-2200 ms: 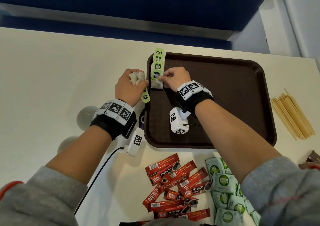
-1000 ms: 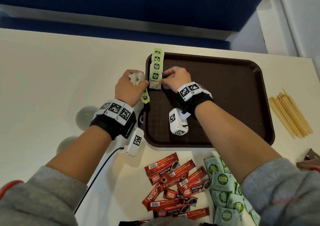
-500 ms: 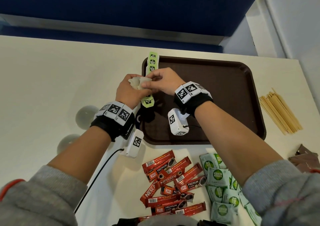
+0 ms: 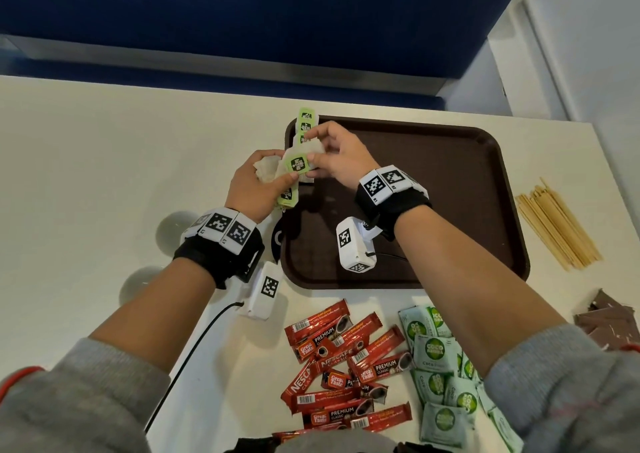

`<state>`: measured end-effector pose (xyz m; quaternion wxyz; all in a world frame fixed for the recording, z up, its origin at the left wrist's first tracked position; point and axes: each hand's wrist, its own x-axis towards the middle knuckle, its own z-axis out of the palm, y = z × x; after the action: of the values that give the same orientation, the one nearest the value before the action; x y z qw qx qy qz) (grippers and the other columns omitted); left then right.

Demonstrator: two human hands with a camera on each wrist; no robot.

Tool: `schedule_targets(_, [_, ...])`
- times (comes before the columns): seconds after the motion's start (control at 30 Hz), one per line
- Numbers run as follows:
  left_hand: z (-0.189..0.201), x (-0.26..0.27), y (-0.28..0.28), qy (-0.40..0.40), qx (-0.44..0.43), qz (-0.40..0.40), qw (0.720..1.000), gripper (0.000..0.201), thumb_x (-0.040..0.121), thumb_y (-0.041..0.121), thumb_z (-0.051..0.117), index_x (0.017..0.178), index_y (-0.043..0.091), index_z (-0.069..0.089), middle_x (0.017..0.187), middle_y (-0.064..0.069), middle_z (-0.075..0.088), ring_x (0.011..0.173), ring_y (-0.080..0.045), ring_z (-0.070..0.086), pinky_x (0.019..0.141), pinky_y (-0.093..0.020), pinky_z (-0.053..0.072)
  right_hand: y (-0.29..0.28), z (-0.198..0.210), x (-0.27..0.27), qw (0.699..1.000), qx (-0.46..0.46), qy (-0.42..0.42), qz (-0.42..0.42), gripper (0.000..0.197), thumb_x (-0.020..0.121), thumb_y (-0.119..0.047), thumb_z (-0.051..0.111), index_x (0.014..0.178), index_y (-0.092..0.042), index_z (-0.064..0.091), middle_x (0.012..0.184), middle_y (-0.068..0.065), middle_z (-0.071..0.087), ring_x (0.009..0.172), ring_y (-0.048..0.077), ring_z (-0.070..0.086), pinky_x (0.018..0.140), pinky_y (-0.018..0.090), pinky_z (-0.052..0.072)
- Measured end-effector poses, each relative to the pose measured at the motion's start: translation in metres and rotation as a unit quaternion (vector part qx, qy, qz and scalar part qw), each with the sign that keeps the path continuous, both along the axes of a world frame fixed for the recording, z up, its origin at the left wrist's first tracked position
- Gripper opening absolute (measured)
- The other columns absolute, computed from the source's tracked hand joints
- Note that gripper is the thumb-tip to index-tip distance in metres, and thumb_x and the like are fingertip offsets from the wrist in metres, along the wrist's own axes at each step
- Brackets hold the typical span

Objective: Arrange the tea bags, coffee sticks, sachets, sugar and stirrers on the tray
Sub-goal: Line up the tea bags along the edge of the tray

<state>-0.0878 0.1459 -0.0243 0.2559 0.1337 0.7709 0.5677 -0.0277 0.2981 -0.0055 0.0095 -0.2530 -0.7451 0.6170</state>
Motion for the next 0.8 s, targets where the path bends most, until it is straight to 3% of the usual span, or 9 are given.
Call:
schedule_targets(0.17, [0.002,0.000,0.002,0.002,-0.011,0.006,1.000,0.019,0.083,0.021,0.072,0.095,0.030,0.059,0.095,-0.003,0.066,0.090,-0.026,0.066,0.084,-0.048,0.055,0.001,-0.001,0.000,0.999,-0.048,-0.017,-0.009,0.016,0.087,0.004,0.057,0.086,-0.012,0.057,0.111,0.012,0.057,0.093,0.024,0.065,0.073,0.033,0.060])
schedule_targets(0.27, [0.003,-0.001,0.003,0.008,-0.015,0.012,1.000,0.019,0.085,0.017,0.068,0.086,0.034,0.059,0.094,-0.002,0.066,0.087,-0.025,0.066,0.081,-0.047,0.056,0.005,-0.004,0.000,0.998,0.042,-0.047,0.000,0.015,0.082,-0.004,0.063,0.075,-0.017,0.062,0.096,0.004,0.065,0.086,0.017,0.062,0.073,0.030,0.053])
schedule_targets(0.33, [0.002,-0.003,0.002,0.020,-0.025,0.004,0.999,0.021,0.084,0.015,0.067,0.083,0.035,0.059,0.089,0.002,0.065,0.082,-0.020,0.063,0.079,-0.040,0.056,0.006,-0.004,0.003,0.994,0.098,-0.051,0.009,0.007,0.080,-0.016,0.070,0.075,-0.018,0.066,0.088,0.000,0.068,0.081,0.011,0.060,0.072,0.023,0.049])
schedule_targets(0.43, [0.000,-0.003,0.002,0.030,-0.041,-0.008,0.999,0.016,0.084,0.016,0.068,0.086,0.029,0.060,0.084,0.007,0.062,0.077,-0.014,0.060,0.075,-0.033,0.053,0.007,-0.006,0.005,0.987,0.146,-0.055,0.038,0.009,0.077,-0.027,0.075,0.079,-0.019,0.072,0.089,-0.003,0.070,0.081,0.006,0.061,0.070,0.016,0.046])
schedule_targets(0.53, [-0.003,-0.004,0.001,0.038,-0.061,0.004,0.997,0.013,0.085,0.018,0.068,0.094,0.024,0.062,0.092,0.003,0.063,0.085,-0.017,0.060,0.079,-0.032,0.051,0.009,-0.010,0.005,0.980,0.175,-0.069,0.059,0.017,0.076,-0.030,0.076,0.088,-0.017,0.075,0.092,-0.004,0.071,0.084,0.004,0.061,0.068,0.011,0.042])
schedule_targets(0.6, [-0.004,-0.005,0.000,0.042,-0.072,0.016,0.996,0.013,0.085,0.020,0.067,0.095,0.025,0.061,0.097,0.002,0.063,0.091,-0.020,0.061,0.084,-0.033,0.051,0.012,-0.014,0.004,0.980,0.179,-0.074,0.052,0.019,0.076,-0.030,0.077,0.088,-0.015,0.075,0.086,-0.005,0.069,0.074,0.001,0.059,0.063,0.009,0.039])
schedule_targets(0.67, [-0.004,-0.007,-0.001,0.041,-0.078,0.025,0.996,0.013,0.085,0.020,0.066,0.097,0.025,0.061,0.101,0.000,0.064,0.094,-0.021,0.061,0.088,-0.036,0.051,0.014,-0.021,0.005,0.980,0.179,-0.081,0.026,0.020,0.075,-0.029,0.078,0.085,-0.013,0.073,0.081,-0.003,0.067,0.068,0.000,0.056,0.062,0.010,0.042])
schedule_targets(0.8, [-0.005,-0.009,-0.003,0.030,-0.083,0.032,0.996,0.015,0.085,0.019,0.066,0.099,0.023,0.063,0.100,0.000,0.064,0.092,-0.021,0.062,0.089,-0.039,0.052,0.013,-0.032,0.005,0.987,0.119,-0.110,0.001,0.017,0.078,-0.019,0.076,0.088,-0.008,0.068,0.087,0.012,0.070,0.075,0.014,0.063,0.068,0.024,0.057])
